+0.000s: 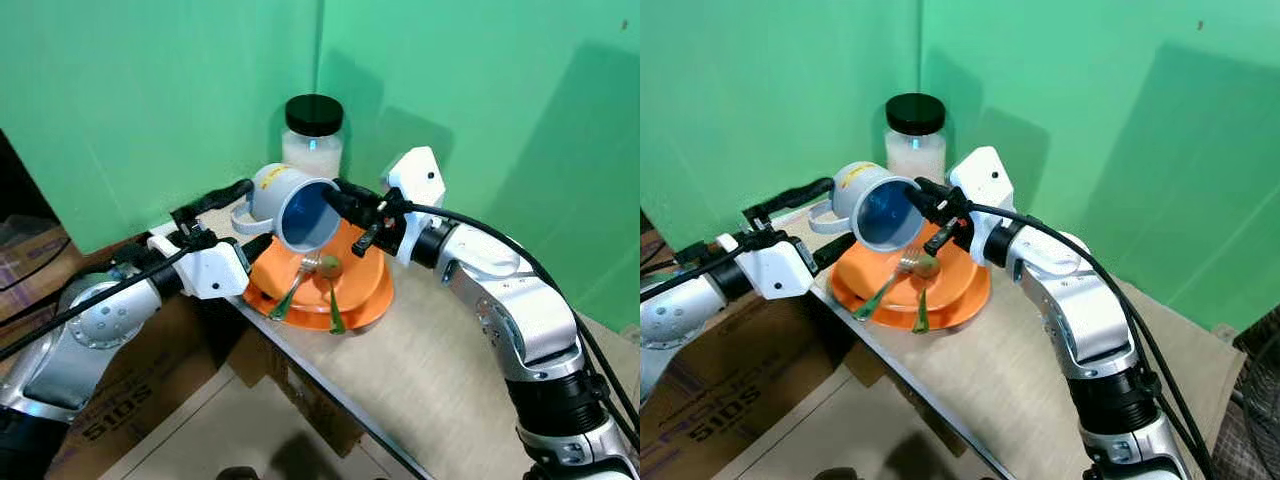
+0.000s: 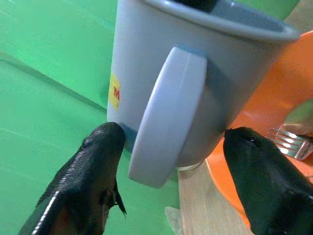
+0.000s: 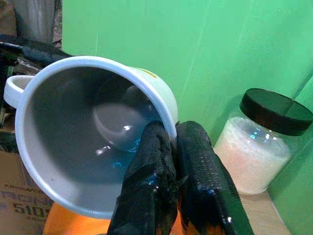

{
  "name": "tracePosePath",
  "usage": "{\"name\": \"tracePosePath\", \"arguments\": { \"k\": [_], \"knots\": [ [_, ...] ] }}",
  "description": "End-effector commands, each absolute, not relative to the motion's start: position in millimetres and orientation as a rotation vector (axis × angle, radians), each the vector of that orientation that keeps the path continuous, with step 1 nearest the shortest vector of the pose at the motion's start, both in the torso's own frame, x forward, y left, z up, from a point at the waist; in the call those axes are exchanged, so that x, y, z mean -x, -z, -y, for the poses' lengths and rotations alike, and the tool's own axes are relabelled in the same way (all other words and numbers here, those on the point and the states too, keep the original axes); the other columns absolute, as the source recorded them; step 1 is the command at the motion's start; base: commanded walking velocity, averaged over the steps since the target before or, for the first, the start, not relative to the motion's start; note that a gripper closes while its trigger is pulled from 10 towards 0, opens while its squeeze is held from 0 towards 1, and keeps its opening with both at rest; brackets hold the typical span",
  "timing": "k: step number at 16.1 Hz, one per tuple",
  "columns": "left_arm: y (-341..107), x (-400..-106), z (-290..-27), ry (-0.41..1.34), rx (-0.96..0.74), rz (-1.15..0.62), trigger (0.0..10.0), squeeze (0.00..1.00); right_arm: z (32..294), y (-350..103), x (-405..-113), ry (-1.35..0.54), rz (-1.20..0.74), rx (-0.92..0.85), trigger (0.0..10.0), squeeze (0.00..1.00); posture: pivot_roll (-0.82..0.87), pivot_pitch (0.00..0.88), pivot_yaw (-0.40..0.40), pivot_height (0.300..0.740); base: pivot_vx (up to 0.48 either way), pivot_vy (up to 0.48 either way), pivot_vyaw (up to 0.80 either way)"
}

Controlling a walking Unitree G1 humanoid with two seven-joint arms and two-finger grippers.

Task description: Setting the table

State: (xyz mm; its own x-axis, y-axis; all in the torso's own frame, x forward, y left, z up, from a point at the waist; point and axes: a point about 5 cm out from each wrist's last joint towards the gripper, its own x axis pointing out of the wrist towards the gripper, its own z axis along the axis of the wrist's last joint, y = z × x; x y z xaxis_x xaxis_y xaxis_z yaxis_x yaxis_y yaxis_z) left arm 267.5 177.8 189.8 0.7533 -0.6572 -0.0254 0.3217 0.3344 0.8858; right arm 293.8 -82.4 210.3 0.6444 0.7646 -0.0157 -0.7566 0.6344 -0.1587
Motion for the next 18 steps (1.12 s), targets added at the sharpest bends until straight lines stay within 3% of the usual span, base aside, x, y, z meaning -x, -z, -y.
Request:
{"name": "tracePosePath", "arguments": {
  "k": [1, 2, 3, 4, 5, 6, 8, 9, 10, 11, 12, 13, 14, 15, 16, 18],
  "knots": [
    [-195.1, -263.9, -167.3, 0.695, -1.028, 0.431, 0.0, 0.16, 77.7, -208.3, -291.9, -0.897, 0.048, 0.157, 0.0, 0.00, 0.16, 0.000, -0.025, 0.740, 0.000, 0.000, 0.00],
    [-196.0, -262.6, -163.2, 0.698, -1.021, 0.449, 0.0, 0.15, 77.4, -207.2, -292.8, -0.892, 0.041, 0.163, 0.0, 0.00, 0.16, 0.000, -0.025, 0.740, 0.000, 0.000, 0.00],
    [-196.7, -261.0, -159.4, 0.707, -1.017, 0.462, 1.4, 0.15, 77.1, -205.9, -293.4, -0.889, 0.035, 0.169, 0.0, 0.00, 0.16, 0.000, -0.025, 0.740, 0.000, 0.000, 0.00],
    [-196.7, -261.0, -159.4, 0.707, -1.017, 0.462, 1.4, 0.15, 77.1, -205.9, -293.4, -0.889, 0.035, 0.169, 0.0, 0.00, 0.16, 0.000, -0.025, 0.740, 0.000, 0.000, 0.00],
    [-197.3, -260.4, -156.6, 0.707, -1.019, 0.477, 10.0, 0.09, 76.5, -203.9, -294.1, -0.885, 0.028, 0.174, 0.0, 0.00, 0.16, 0.000, -0.028, 0.740, 0.000, 0.000, 0.00],
    [-199.1, -259.9, -154.3, 0.700, -1.019, 0.494, 10.0, 0.03, 76.3, -202.1, -295.1, -0.879, 0.019, 0.182, 0.0, 0.00, 0.16, 0.000, -0.029, 0.740, 0.000, 0.000, 0.00],
    [-201.3, -258.5, -151.5, 0.705, -0.978, 0.496, 10.0, 0.07, 76.4, -200.9, -296.1, -0.871, 0.012, 0.189, 0.0, 0.00, 0.16, 0.000, -0.029, 0.740, 0.000, 0.000, 0.00],
    [-201.2, -258.0, -151.1, 0.717, -0.958, 0.486, 10.0, 0.65, 76.3, -200.8, -296.3, -0.870, 0.010, 0.190, 0.0, 0.00, 0.16, 0.000, -0.029, 0.740, 0.000, 0.000, 0.00],
    [-201.7, -258.2, -151.0, 0.717, -0.936, 0.479, 10.0, 1.00, 76.3, -200.3, -296.6, -0.870, 0.009, 0.193, 0.0, 0.00, 0.16, 0.000, -0.032, 0.740, 0.000, 0.000, 0.00],
    [-201.8, -258.5, -150.5, 0.722, -0.940, 0.481, 10.0, 1.00, 76.2, -200.2, -296.8, -0.871, 0.009, 0.194, 0.0, 0.00, 0.16, 0.000, -0.033, 0.740, 0.000, 0.000, 0.00],
    [-201.4, -258.5, -150.4, 0.726, -0.943, 0.479, 3.1, 1.00, 75.9, -200.1, -297.0, -0.872, 0.010, 0.196, 0.0, 0.00, 0.16, 0.000, -0.032, 0.740, 0.000, 0.000, 0.00],
    [-201.1, -259.0, -151.2, 0.717, -0.937, 0.476, 0.2, 1.00, 76.2, -200.2, -297.2, -0.873, 0.011, 0.198, 0.0, 0.00, 0.16, 0.000, -0.034, 0.740, 0.000, 0.000, 0.00],
    [-200.7, -259.1, -152.0, 0.717, -0.932, 0.471, 0.0, 0.49, 76.1, -200.4, -297.3, -0.873, 0.011, 0.199, 0.0, 0.00, 0.16, 0.000, -0.034, 0.740, 0.000, 0.000, 0.00],
    [-200.3, -259.0, -152.7, 0.720, -0.925, 0.461, 0.0, 0.08, 76.0, -200.7, -297.6, -0.873, 0.012, 0.201, 0.0, 0.00, 0.16, 0.000, -0.035, 0.740, 0.000, 0.000, 0.00],
    [-200.4, -258.9, -152.9, 0.720, -0.925, 0.460, 0.0, 0.00, 75.9, -200.7, -297.6, -0.874, 0.012, 0.202, 0.0, 0.00, 0.16, 0.000, -0.037, 0.740, 0.000, 0.000, 0.00],
    [-200.7, -258.3, -153.5, 0.718, -0.928, 0.455, 0.0, 0.00, 75.2, -200.6, -297.8, -0.877, 0.012, 0.204, 0.0, 0.00, 0.16, 0.000, -0.038, 0.740, 0.000, 0.000, 0.00]
  ]
}}
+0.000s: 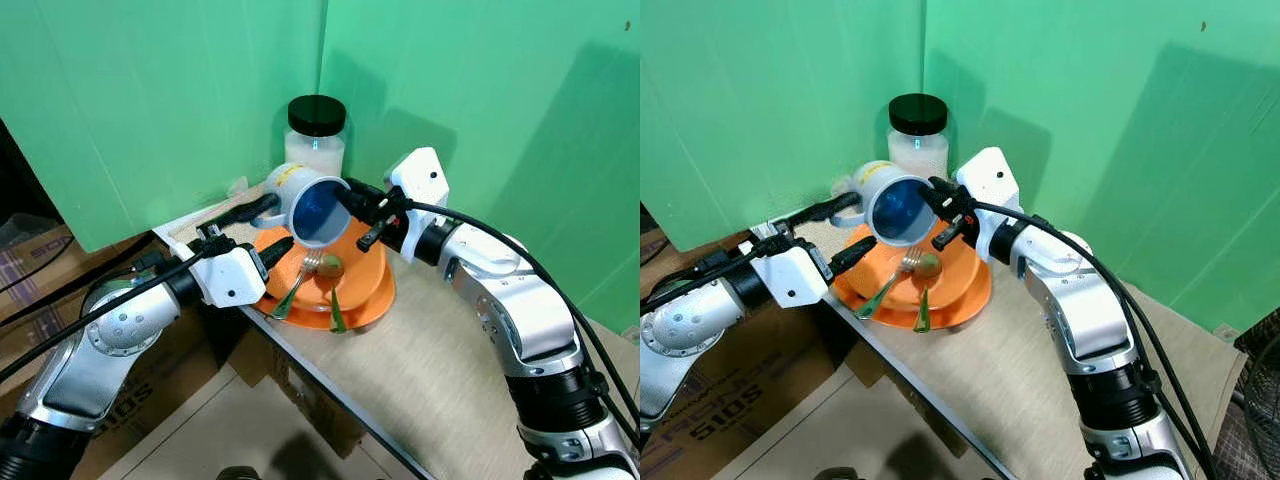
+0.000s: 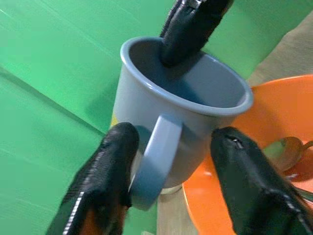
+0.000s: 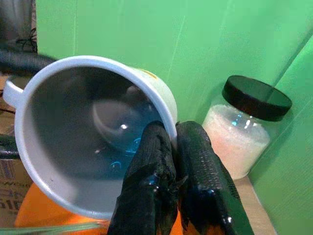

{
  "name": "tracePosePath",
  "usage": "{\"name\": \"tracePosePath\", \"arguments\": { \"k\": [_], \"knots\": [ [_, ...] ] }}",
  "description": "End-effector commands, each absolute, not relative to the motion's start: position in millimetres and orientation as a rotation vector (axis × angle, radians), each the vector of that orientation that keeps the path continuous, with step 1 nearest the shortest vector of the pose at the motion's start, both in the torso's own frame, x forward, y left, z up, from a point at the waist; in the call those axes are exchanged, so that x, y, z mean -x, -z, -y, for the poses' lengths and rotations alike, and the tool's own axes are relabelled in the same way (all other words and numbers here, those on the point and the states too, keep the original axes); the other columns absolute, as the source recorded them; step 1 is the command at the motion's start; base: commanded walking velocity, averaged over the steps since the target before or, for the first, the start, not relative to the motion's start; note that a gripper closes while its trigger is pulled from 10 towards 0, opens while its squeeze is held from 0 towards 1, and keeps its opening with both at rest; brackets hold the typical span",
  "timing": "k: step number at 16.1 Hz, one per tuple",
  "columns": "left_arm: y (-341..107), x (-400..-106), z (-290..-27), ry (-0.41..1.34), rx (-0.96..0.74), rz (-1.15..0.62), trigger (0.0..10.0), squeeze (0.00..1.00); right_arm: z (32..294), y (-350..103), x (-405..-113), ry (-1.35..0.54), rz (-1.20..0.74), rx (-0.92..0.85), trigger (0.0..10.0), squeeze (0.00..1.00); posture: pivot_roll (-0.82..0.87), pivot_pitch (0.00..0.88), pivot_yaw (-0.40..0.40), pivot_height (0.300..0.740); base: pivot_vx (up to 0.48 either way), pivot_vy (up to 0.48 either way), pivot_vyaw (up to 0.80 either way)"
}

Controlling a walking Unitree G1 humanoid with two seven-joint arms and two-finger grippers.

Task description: Setting the table

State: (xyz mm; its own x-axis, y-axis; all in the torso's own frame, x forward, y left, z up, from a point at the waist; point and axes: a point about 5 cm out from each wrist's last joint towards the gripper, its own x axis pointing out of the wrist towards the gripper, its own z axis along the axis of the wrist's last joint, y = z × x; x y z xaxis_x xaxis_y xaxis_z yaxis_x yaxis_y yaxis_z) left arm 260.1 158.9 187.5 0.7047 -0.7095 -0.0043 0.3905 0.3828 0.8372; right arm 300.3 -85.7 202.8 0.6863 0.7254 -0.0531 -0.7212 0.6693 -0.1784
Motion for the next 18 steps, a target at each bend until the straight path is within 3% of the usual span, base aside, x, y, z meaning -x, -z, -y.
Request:
{"name": "tracePosePath", "arguments": {
  "k": [1, 6, 8, 9, 10, 11, 18],
  "knots": [
    [-201.1, -258.0, -154.0, 0.710, -0.934, 0.455, 0.0, 0.00, 74.7, -200.8, -297.9, -0.878, 0.013, 0.205, 0.0, 0.00, 0.16, 0.000, -0.039, 0.740, 0.000, 0.000, 0.00],
    [-203.8, -260.9, -157.7, 0.668, -0.928, 0.447, 0.0, 0.00, 74.2, -202.5, -297.6, -0.885, 0.020, 0.205, 0.0, 0.00, 0.16, 0.000, -0.034, 0.740, 0.000, 0.000, 0.00],
    [-206.8, -263.5, -159.8, 0.640, -0.906, 0.447, 0.0, 0.00, 75.2, -204.0, -297.2, -0.880, 0.022, 0.185, 10.0, 0.00, 0.16, 0.000, -0.029, 0.740, 0.000, 0.000, 0.00],
    [-207.4, -263.8, -160.3, 0.636, -0.902, 0.445, 0.0, 0.00, 75.7, -204.5, -297.0, -0.879, 0.022, 0.178, 10.0, 0.00, 0.16, 0.000, -0.027, 0.740, 0.000, 0.000, 0.00],
    [-208.0, -264.2, -161.1, 0.627, -0.898, 0.444, 0.0, 0.00, 77.0, -204.9, -297.1, -0.869, 0.020, 0.169, 10.0, 0.83, 0.15, 0.000, -0.026, 0.740, 0.000, 0.000, 0.00],
    [-207.9, -264.3, -161.7, 0.623, -0.893, 0.442, 0.0, 0.00, 77.7, -204.8, -297.5, -0.860, 0.019, 0.165, 10.0, 1.00, 0.15, 0.000, -0.022, 0.740, 0.000, 0.000, 0.00],
    [-206.2, -268.1, -166.5, 0.595, -0.885, 0.420, 0.0, 0.00, 79.3, -208.0, -299.2, -0.827, 0.037, 0.159, 10.0, 1.00, 0.15, 0.000, -0.017, 0.740, 0.000, 0.000, 0.00]
  ]
}}
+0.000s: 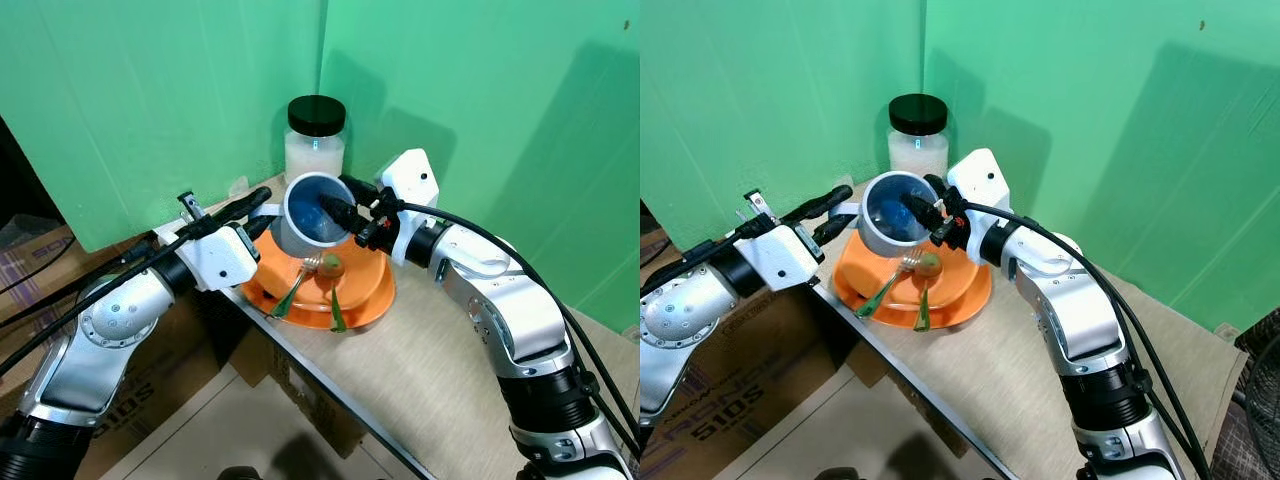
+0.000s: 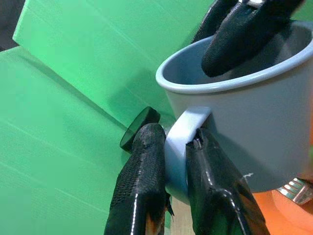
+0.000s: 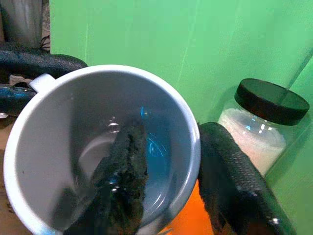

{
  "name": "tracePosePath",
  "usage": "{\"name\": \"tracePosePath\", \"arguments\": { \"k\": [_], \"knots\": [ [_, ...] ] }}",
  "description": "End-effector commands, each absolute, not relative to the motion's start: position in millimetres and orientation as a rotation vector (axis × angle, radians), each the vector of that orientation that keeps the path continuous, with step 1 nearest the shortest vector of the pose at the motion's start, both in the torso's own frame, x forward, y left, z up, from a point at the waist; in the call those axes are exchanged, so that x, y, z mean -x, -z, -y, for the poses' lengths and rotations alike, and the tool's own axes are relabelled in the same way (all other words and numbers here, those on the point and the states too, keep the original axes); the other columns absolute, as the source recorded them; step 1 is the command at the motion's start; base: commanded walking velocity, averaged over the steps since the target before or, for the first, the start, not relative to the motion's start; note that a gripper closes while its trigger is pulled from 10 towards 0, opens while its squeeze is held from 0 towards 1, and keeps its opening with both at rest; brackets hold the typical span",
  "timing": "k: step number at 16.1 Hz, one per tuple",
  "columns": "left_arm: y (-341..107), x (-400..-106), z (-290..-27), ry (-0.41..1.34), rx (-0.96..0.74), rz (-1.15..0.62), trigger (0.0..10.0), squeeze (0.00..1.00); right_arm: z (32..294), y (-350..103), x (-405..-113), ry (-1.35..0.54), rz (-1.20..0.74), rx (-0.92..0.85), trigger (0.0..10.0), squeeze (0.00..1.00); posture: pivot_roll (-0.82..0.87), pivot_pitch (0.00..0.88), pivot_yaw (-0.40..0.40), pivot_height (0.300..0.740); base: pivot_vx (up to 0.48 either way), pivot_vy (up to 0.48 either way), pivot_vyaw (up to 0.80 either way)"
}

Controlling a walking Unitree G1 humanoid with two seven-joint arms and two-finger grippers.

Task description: Setting the table

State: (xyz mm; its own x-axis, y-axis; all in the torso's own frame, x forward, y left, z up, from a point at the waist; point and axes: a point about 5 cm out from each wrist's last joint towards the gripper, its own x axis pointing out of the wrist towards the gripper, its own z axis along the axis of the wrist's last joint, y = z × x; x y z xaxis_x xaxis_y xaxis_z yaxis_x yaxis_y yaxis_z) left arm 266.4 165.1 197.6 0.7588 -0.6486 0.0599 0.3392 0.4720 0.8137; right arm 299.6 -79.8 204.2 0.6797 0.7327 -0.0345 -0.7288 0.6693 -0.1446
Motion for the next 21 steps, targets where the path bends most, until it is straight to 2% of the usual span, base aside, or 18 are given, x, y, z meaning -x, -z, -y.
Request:
{"name": "tracePosePath", "arguments": {
  "k": [1, 2, 3, 4, 6, 7, 8, 9, 10, 12, 16, 21],
  "knots": [
    [-206.6, -271.3, -171.4, 0.547, -0.889, 0.412, 0.0, 0.00, 83.5, -216.8, -300.8, -0.804, 0.078, 0.120, 10.0, 0.81, 0.15, 0.000, -0.020, 0.740, 0.000, 0.000, 0.00],
    [-206.6, -272.8, -174.3, 0.525, -0.889, 0.404, 0.0, 0.00, 87.6, -223.0, -302.0, -0.781, 0.107, 0.089, 10.0, 0.51, 0.15, 0.000, -0.017, 0.740, 0.000, 0.000, 0.00],
    [-206.0, -276.4, -181.1, 0.468, -0.896, 0.384, 0.0, 0.00, 97.5, -233.9, -304.3, -0.736, 0.155, 0.041, 10.0, 0.00, 0.14, 0.000, -0.018, 0.740, 0.000, 0.000, 0.00],
    [-205.9, -276.9, -182.1, 0.460, -0.896, 0.382, 0.0, 0.00, 98.7, -235.1, -304.4, -0.733, 0.160, 0.034, 10.0, 0.00, 0.14, 0.000, -0.018, 0.740, 0.000, 0.000, 0.00],
    [-210.6, -282.9, -197.4, 0.299, -0.779, 0.358, 0.0, 0.00, 126.5, -258.8, -305.5, -0.617, 0.262, -0.094, 10.0, 0.00, 0.13, 0.000, -0.008, 0.740, 0.000, 0.000, 0.00],
    [-213.0, -283.2, -203.4, 0.233, -0.680, 0.355, 0.0, 0.00, 138.1, -268.1, -302.2, -0.586, 0.302, -0.153, 10.0, 0.00, 0.13, 0.000, -0.005, 0.740, 0.000, 0.000, 0.00],
    [-218.7, -280.9, -208.0, 0.145, -0.508, 0.379, 0.0, 0.00, 148.2, -270.5, -297.7, -0.536, 0.322, -0.185, 10.0, 0.00, 0.12, 0.000, -0.002, 0.740, 0.000, 0.000, 0.00],
    [-224.7, -277.5, -209.5, 0.085, -0.373, 0.416, 0.0, 0.00, 152.2, -263.5, -295.1, -0.479, 0.296, -0.149, 10.0, 0.00, 0.12, 0.000, -0.001, 0.740, 0.000, 0.000, 0.00],
    [-231.4, -270.4, -209.2, 0.030, -0.191, 0.452, 10.0, 0.00, 154.3, -247.3, -289.7, -0.399, 0.234, -0.137, 10.0, 0.00, 0.11, 0.000, -0.004, 0.740, 0.000, 0.000, 0.00],
    [-234.3, -261.9, -204.3, 0.035, -0.095, 0.483, 10.0, 0.00, 152.6, -227.4, -282.4, -0.314, 0.154, -0.172, 10.0, 0.00, 0.11, 0.000, -0.006, 0.740, 0.000, 0.000, 0.00],
    [-217.0, -253.8, -194.0, 0.012, -0.192, 0.297, 10.0, 0.00, 130.7, -193.5, -275.7, -0.243, 0.014, -0.141, 10.0, 0.00, 0.10, 0.000, 0.010, 0.740, 0.000, 0.000, 0.00],
    [-205.5, -250.6, -195.5, -0.026, -0.154, 0.204, 10.0, 0.00, 131.9, -181.0, -278.6, -0.176, -0.057, -0.069, 10.0, 0.00, 0.09, 0.000, -0.025, 0.740, 0.000, 0.000, 0.00]
  ]
}}
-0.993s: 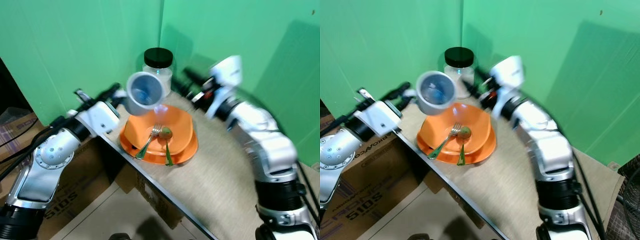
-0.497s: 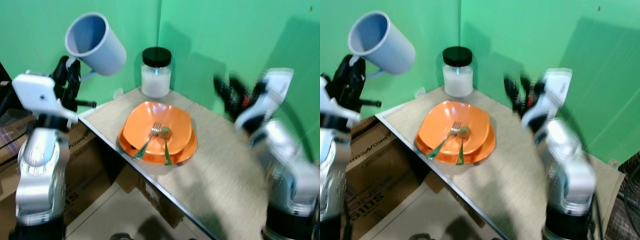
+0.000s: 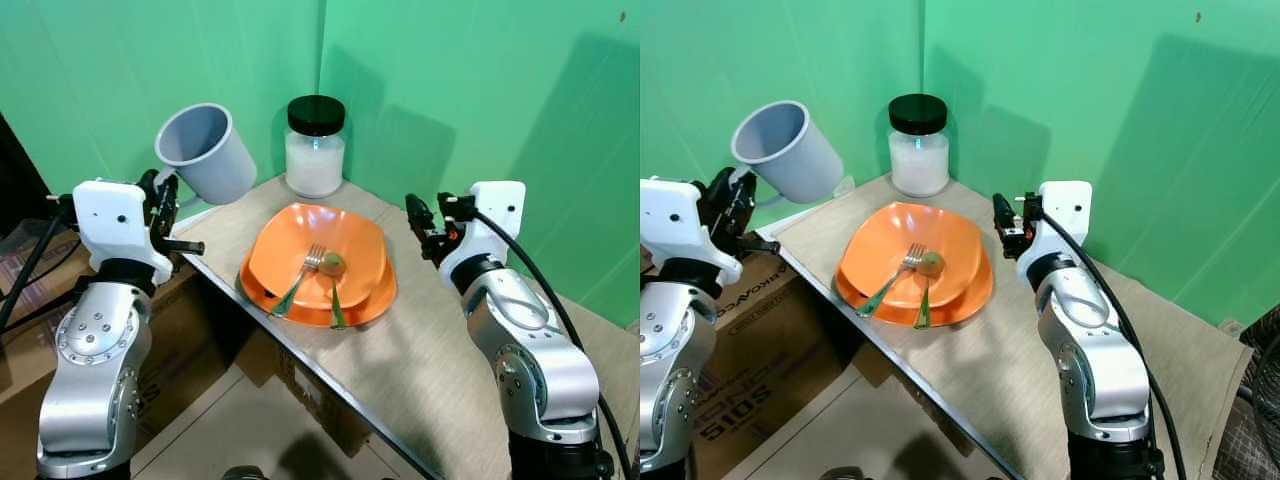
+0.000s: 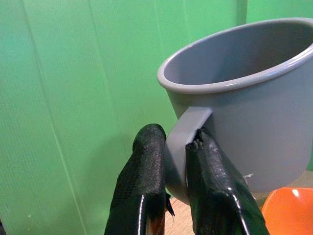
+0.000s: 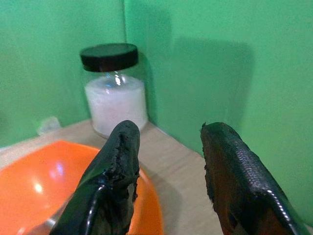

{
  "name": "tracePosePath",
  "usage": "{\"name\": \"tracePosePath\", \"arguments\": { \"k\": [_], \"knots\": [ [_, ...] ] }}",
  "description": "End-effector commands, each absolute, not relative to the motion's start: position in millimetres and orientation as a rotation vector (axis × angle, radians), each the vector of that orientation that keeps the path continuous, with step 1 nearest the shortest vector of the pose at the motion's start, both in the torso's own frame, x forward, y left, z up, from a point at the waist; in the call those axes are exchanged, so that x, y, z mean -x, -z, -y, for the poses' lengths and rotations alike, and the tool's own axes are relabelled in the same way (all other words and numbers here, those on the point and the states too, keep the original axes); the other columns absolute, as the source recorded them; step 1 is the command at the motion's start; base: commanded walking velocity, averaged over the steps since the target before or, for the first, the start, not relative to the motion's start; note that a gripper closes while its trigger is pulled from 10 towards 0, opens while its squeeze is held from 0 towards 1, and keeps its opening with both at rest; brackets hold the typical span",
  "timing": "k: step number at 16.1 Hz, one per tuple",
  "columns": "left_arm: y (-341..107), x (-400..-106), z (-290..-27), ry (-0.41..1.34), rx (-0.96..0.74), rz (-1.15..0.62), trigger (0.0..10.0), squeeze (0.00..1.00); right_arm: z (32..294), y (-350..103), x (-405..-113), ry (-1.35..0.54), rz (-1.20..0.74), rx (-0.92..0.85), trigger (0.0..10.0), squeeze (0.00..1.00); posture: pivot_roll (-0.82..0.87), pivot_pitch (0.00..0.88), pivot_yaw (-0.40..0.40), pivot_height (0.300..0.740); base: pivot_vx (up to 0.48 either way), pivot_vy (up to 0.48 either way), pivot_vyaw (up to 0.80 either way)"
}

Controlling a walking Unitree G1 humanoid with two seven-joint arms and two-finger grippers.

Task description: Setting the table

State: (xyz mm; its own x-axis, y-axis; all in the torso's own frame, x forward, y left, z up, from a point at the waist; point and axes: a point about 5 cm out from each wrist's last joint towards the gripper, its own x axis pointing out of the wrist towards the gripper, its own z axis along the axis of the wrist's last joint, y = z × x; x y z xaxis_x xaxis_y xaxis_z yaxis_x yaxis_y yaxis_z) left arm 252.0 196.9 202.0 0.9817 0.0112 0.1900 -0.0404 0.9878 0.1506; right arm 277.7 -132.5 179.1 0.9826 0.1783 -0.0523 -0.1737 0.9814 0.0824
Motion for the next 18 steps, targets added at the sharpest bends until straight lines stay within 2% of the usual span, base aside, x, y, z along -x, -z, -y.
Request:
{"name": "tracePosePath", "arguments": {
  "k": [1, 18],
  "knots": [
    [-202.7, -249.9, -194.9, -0.038, -0.170, 0.179, 10.0, 0.00, 131.1, -181.9, -280.6, -0.175, -0.066, -0.062, 10.0, 0.00, 0.09, 0.000, -0.028, 0.740, 0.000, 0.000, 0.00],
    [-198.6, -248.5, -186.2, -0.012, -0.161, 0.146, 10.0, 0.00, 125.9, -184.7, -275.1, -0.201, -0.058, -0.021, 10.0, 0.00, 0.06, 0.000, -0.026, 0.740, -0.296, 0.000, 0.00]
  ]
}}
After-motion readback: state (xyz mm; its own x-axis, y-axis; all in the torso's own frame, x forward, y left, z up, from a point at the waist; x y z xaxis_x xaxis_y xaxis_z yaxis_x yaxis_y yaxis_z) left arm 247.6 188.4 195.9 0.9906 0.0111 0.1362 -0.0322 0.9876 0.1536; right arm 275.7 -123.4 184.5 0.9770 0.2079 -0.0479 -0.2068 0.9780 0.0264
